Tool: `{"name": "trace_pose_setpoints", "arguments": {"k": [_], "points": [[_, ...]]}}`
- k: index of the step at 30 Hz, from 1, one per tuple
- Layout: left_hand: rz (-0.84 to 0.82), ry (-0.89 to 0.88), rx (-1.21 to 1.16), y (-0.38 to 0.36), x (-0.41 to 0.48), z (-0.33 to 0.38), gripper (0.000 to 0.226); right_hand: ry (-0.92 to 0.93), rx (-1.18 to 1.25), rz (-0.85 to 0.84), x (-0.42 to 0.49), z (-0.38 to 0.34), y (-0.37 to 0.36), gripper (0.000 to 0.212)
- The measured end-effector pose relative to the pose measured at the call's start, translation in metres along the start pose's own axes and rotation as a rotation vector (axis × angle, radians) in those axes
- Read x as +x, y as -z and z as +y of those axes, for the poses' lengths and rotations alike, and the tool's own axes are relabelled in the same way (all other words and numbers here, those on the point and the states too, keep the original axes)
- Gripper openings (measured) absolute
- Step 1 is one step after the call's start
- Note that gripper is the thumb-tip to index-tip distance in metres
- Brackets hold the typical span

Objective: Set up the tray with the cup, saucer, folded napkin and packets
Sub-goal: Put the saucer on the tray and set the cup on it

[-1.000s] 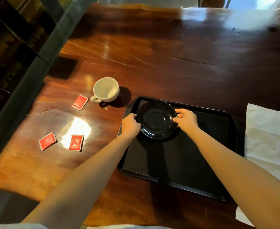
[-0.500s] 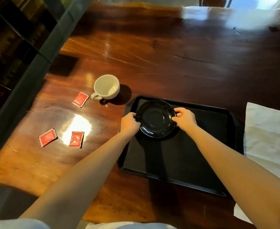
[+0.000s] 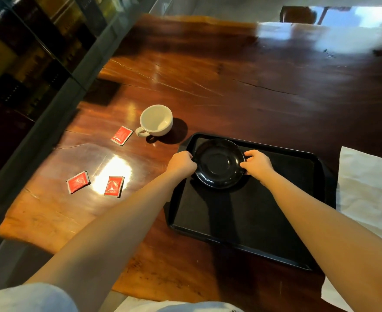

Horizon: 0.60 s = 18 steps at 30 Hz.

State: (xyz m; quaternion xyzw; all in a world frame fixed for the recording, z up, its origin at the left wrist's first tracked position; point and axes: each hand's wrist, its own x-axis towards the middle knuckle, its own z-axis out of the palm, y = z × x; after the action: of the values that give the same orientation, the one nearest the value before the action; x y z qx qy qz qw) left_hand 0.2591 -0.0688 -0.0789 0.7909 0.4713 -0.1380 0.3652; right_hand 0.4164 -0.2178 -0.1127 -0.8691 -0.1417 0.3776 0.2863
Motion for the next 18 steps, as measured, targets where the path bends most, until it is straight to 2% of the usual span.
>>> {"name": "trace_pose_setpoints", "arguments": {"k": [2,6,10,13,16,18], "points": [[-0.012,-0.015,0.033,0.010,-0.003,0.002,0.010,0.010,-0.086,-0.022,-0.002,-0.006,0.007,0.055],[-0.082,-0.062,0.071,0.032,-0.005,-0.001,0.006,0.066,-0.368,-0.121,-0.009,-0.033,0.027,0.060],[-0.118,-0.082,0.126,0.059,-0.001,-0.012,0.017,0.129,-0.576,-0.151,-0.012,-0.067,0.035,0.055],[-0.124,-0.084,0.135,0.075,0.003,-0.026,0.009,0.174,-0.623,-0.126,-0.011,-0.090,0.026,0.050],[-0.142,-0.053,0.154,0.089,0.010,-0.046,0.009,0.208,-0.653,-0.139,-0.010,-0.109,0.007,0.055],[-0.166,-0.031,0.183,0.098,0.016,-0.060,0.017,0.228,-0.669,-0.162,-0.008,-0.123,-0.009,0.059]]}}
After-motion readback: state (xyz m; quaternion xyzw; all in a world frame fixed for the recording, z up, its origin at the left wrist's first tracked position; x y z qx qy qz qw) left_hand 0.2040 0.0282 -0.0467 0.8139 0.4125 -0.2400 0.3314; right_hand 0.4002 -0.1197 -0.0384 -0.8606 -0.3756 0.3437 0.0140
